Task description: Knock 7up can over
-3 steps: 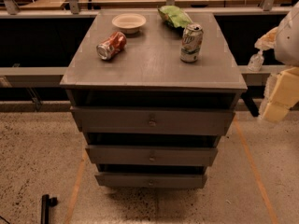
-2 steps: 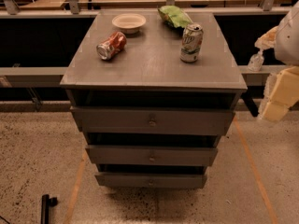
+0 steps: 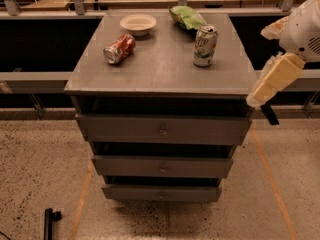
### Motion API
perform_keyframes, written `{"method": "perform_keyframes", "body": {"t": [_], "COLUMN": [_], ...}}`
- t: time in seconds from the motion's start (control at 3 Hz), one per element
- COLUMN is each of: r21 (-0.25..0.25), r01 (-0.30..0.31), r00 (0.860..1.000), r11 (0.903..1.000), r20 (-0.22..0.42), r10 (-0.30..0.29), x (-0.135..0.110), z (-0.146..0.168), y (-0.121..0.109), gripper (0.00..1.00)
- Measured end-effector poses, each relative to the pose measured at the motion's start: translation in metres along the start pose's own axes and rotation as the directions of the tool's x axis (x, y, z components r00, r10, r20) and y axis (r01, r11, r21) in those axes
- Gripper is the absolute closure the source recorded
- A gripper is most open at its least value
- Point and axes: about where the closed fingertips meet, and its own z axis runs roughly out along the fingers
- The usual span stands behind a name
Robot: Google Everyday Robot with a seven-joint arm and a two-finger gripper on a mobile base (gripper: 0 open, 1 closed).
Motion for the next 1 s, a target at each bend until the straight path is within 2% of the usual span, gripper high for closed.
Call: {"method": "perform_keyframes", "body": {"t": [0.33, 0.67, 1.0], "r21": [0.034, 0.032, 0.019], "r01": [-0.077, -0.076, -0.101], "r00": [0.982, 0.983, 0.959], "r11": [0.9964, 0.9966, 0.9947], "r20": [0.172, 0.17, 0.267], "r10": [0.07, 0.069, 0.092], "x": [-0.017, -0.017, -0.028], "z": [0.039, 0.038, 0.056], "y": [-0.038, -0.037, -0.054], "gripper": [0.0, 0.0, 0.0]}}
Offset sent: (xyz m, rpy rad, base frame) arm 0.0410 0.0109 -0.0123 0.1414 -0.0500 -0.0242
